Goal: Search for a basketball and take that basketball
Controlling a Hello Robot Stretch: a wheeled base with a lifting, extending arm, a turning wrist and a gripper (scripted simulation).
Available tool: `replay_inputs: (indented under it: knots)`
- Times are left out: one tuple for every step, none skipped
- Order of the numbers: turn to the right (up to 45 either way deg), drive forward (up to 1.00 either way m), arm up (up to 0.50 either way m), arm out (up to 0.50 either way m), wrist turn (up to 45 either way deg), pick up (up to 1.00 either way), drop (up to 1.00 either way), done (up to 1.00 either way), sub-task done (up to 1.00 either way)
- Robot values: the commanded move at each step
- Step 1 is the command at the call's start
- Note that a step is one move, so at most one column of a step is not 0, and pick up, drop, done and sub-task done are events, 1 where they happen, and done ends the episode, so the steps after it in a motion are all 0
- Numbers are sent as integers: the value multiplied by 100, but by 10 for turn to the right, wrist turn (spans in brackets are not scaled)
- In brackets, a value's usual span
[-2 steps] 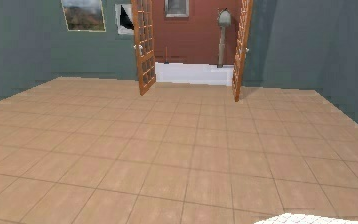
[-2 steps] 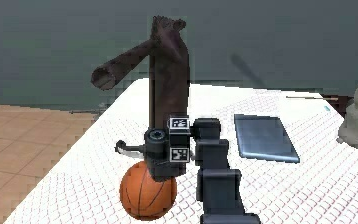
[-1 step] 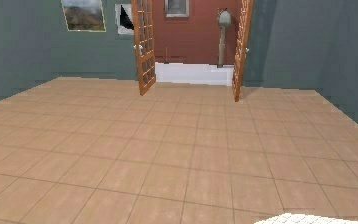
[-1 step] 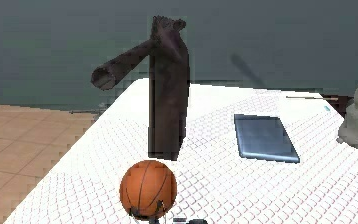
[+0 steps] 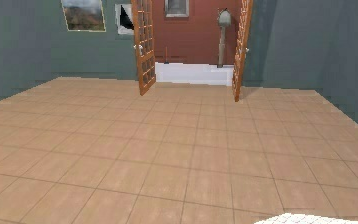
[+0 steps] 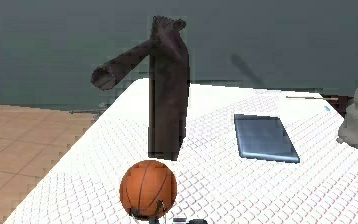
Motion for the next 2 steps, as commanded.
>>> replay_inputs:
  knots:
    - [0,0,10,0,0,0,0,0,0]
    - [0,0,0,0,0,0,0,100,0]
